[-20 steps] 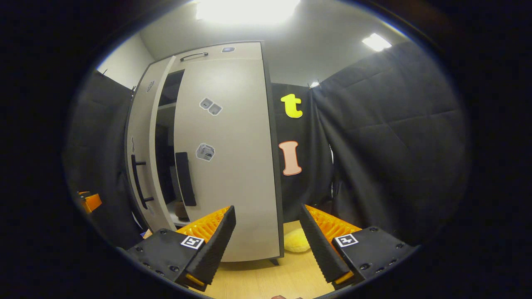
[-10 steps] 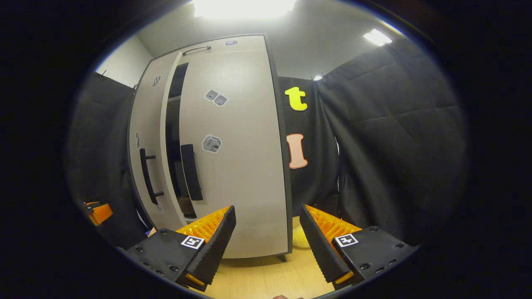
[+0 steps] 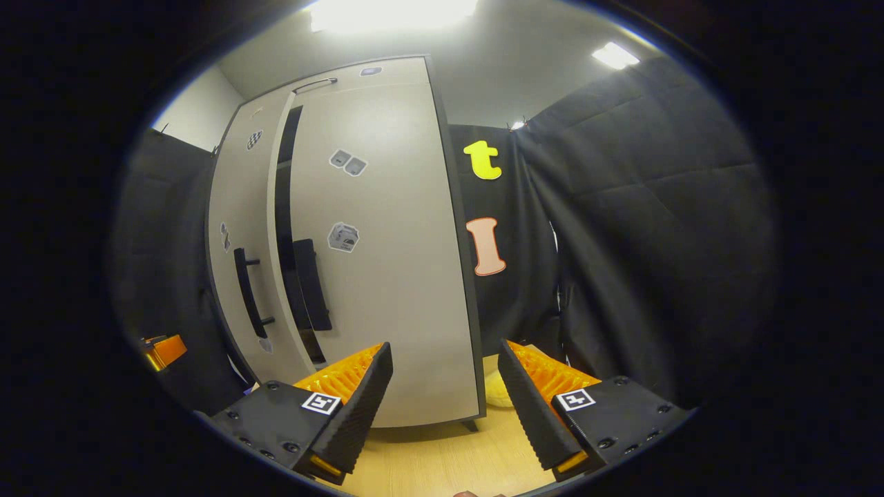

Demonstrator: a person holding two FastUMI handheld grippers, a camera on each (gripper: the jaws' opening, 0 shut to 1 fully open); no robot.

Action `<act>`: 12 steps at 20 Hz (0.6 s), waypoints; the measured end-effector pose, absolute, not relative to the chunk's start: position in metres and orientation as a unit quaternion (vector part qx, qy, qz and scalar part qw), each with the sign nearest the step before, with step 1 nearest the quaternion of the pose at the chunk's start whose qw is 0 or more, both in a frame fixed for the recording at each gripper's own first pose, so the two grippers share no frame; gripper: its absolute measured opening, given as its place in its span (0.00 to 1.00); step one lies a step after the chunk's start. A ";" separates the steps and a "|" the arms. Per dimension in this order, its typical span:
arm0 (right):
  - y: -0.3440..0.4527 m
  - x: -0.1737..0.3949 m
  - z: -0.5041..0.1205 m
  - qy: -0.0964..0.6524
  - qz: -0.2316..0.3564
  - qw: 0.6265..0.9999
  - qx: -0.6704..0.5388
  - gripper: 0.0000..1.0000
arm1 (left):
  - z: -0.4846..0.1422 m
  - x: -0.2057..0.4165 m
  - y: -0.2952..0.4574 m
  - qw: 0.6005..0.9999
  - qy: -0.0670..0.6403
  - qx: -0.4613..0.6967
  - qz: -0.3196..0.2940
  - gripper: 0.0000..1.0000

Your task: Grab one shoe with the right hand and put it into the shoe cabinet, grab the other shoe with the left hand and put it into the shoe cabinet; then close the right door with the right hand and the left door with the left hand.

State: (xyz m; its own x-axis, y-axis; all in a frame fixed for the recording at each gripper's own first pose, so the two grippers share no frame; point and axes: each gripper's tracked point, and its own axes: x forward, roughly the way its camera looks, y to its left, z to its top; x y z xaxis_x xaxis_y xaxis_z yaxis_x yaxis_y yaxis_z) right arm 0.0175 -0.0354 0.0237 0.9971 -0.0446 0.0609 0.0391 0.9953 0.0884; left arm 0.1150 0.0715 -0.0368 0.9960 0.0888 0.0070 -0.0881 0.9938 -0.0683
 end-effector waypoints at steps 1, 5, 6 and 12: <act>-0.035 0.017 0.024 -0.032 -0.021 0.998 0.043 0.97 | -0.037 0.115 0.071 0.999 -0.005 -0.033 0.042 0.93; -0.033 0.016 0.026 -0.034 -0.016 0.998 0.048 0.97 | -0.040 0.114 0.067 0.999 0.000 -0.029 0.032 0.93; -0.032 0.016 0.028 -0.037 -0.013 0.998 0.049 0.97 | -0.040 0.113 0.065 0.999 0.002 -0.032 0.028 0.93; -0.031 0.014 0.026 -0.037 -0.010 0.999 0.038 0.97 | -0.037 0.110 0.067 0.999 -0.004 -0.044 0.026 0.93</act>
